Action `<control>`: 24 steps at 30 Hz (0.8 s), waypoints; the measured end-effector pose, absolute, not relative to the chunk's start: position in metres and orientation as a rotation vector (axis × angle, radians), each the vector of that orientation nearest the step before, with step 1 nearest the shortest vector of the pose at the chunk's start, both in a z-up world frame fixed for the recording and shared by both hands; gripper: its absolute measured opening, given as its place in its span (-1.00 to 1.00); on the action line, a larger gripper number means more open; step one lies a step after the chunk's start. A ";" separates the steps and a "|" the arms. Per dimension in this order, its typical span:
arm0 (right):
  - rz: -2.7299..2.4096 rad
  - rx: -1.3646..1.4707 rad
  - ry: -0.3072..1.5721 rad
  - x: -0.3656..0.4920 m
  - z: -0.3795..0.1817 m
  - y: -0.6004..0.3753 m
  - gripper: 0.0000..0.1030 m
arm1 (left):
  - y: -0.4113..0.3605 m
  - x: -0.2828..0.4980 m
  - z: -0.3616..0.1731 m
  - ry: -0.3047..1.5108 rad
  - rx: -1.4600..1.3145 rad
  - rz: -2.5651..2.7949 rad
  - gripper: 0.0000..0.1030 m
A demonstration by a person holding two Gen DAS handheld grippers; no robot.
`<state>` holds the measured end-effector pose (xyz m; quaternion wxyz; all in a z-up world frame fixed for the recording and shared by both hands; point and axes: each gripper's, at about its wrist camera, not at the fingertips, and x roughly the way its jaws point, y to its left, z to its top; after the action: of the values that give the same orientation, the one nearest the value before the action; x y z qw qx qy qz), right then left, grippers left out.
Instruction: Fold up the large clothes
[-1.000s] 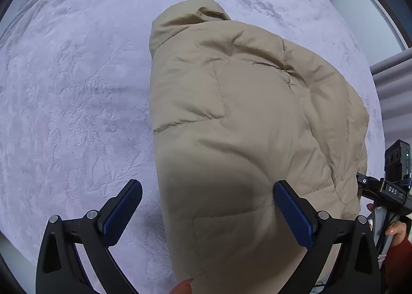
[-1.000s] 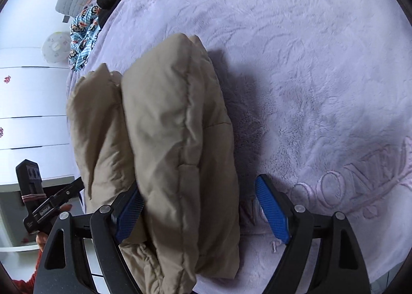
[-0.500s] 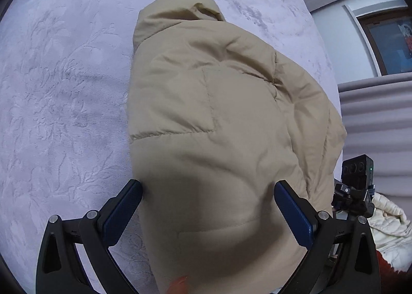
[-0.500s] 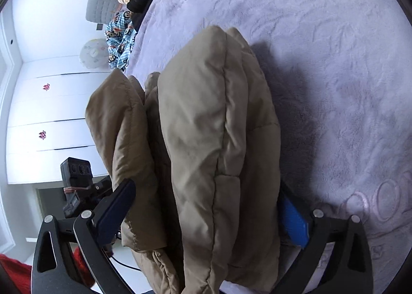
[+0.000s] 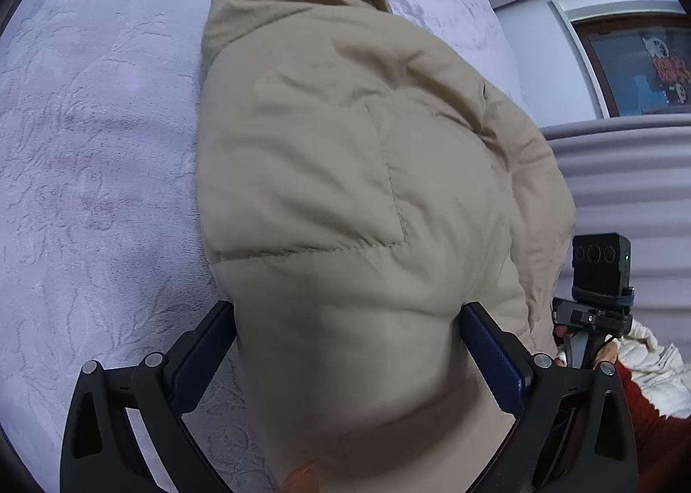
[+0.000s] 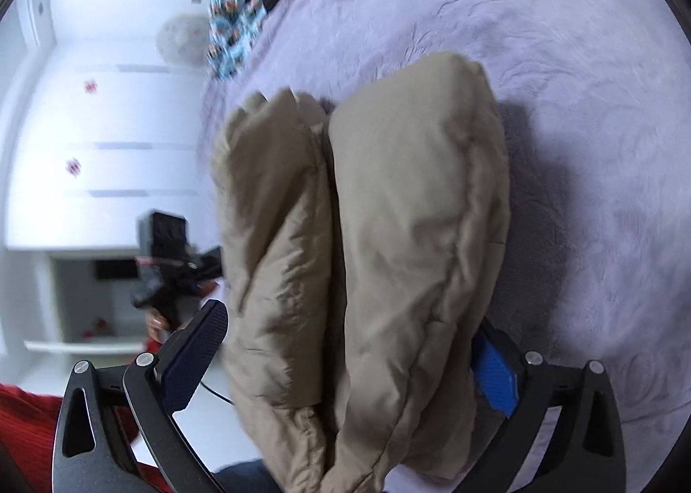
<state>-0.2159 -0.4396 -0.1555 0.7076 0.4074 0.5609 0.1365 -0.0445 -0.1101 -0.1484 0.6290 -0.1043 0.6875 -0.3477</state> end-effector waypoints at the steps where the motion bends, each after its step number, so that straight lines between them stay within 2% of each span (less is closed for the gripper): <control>1: 0.300 0.866 1.283 -0.210 -0.159 -0.435 1.00 | -0.111 -0.045 -0.151 1.578 -0.244 -0.801 0.99; 4: 0.291 0.815 1.355 -0.198 -0.172 -0.427 1.00 | -0.102 -0.042 -0.168 1.613 -0.319 -0.812 0.99; 9: 0.278 0.898 1.392 -0.192 -0.199 -0.432 1.00 | -0.101 -0.045 -0.189 1.665 -0.446 -0.800 0.99; 19: 0.219 1.074 1.422 -0.204 -0.217 -0.431 0.97 | -0.136 -0.065 -0.155 1.575 -0.252 -0.659 0.98; 21: 0.204 1.091 1.417 -0.207 -0.216 -0.429 0.86 | -0.151 -0.071 -0.144 1.539 -0.205 -0.647 0.78; 23: 0.202 1.113 1.392 -0.212 -0.213 -0.429 0.48 | -0.157 -0.076 -0.133 1.501 -0.167 -0.647 0.61; 24: 0.207 1.131 1.371 -0.215 -0.209 -0.430 0.40 | -0.159 -0.078 -0.127 1.485 -0.153 -0.648 0.52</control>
<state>-0.2154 -0.4296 -0.2093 0.6257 0.4929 0.5978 0.0903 -0.0781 -0.1591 -0.1273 0.6870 -0.0686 0.6631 -0.2894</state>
